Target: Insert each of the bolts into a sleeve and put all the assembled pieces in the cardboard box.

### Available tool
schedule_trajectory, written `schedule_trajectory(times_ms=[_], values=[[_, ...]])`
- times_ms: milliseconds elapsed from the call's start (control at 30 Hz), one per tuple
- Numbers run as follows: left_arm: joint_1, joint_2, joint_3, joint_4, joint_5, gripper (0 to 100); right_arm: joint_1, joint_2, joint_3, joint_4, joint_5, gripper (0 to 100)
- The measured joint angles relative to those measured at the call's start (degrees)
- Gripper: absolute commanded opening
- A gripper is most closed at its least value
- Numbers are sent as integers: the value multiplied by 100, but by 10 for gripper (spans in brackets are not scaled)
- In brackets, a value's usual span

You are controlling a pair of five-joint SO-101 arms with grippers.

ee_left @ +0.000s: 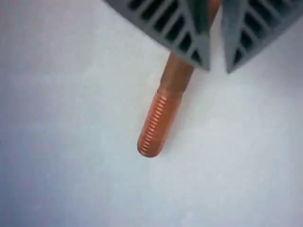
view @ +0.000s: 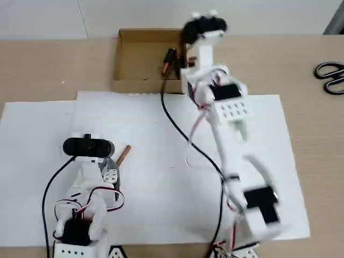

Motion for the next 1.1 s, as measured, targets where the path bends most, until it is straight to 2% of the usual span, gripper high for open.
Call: schedule_trajectory(times_ms=[333,533,667,867,1100], values=[[0,0,0,0,0,6,-211,3332,-4141,0,281,3],[0,0,0,0,0,6,-202,4870,-5996,0,281,4],[0,0,0,0,0,6,-202,5538,-6558,26,281,4],[0,0,0,0,0,6,-264,5960,-6778,677,299,17],[0,0,0,0,0,6,-308,6127,-6936,1222,747,230]])
